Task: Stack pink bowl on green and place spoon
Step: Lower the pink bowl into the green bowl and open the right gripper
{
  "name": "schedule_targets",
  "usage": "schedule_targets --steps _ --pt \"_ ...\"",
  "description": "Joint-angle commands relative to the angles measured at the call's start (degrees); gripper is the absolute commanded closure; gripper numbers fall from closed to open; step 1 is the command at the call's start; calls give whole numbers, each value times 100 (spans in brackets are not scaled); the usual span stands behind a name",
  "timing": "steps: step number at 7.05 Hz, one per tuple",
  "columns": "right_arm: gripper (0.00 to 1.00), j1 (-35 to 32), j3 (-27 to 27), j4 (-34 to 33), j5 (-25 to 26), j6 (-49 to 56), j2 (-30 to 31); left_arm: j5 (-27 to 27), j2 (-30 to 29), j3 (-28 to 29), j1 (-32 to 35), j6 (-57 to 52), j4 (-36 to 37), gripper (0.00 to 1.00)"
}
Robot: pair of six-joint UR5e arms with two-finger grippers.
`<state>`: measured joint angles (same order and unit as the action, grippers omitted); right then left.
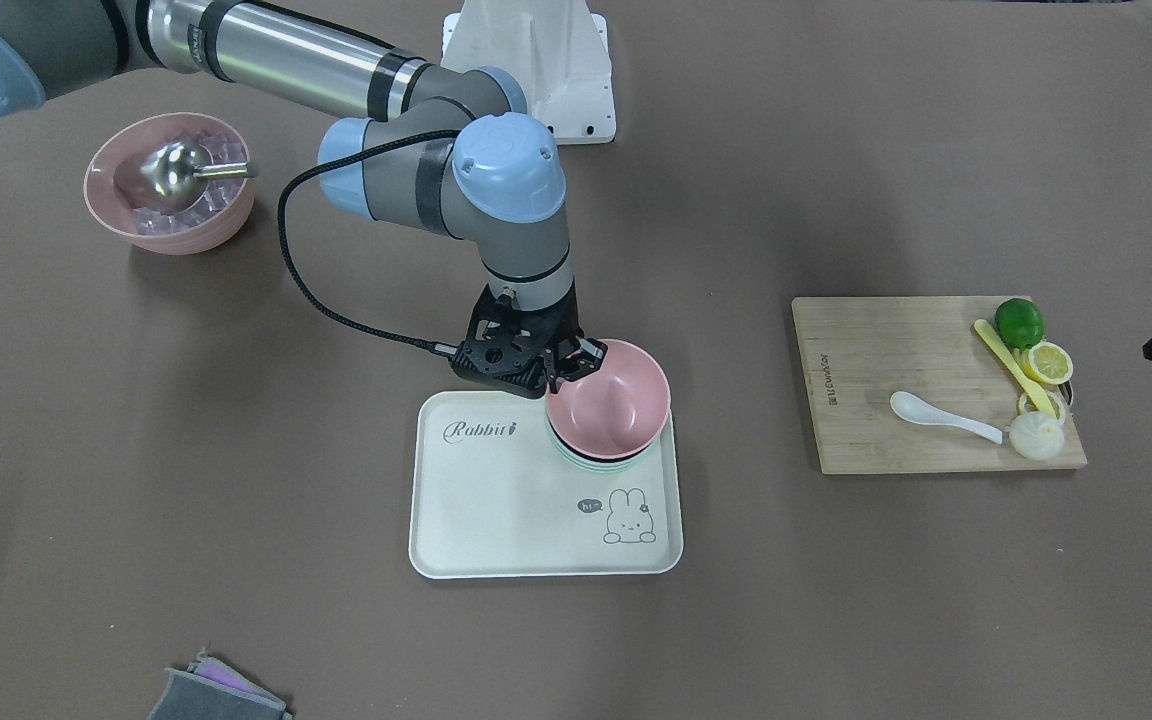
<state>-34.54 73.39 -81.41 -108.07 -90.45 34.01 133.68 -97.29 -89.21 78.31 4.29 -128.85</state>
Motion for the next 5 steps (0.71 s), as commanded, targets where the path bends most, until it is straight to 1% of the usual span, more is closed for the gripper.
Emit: schedule_targets --steps 1,3,4,5 --pt "100 27 -35 3 40 36 1 0 0 0 -9 -7 0 1" --pt "100 9 -35 29 40 72 1 0 0 0 -44 -7 0 1" --pt "78 -17 -18 81 40 80 1 0 0 0 -44 2 0 1" --pt "1 -26 0 73 75 63 1 0 0 0 -44 -7 0 1"
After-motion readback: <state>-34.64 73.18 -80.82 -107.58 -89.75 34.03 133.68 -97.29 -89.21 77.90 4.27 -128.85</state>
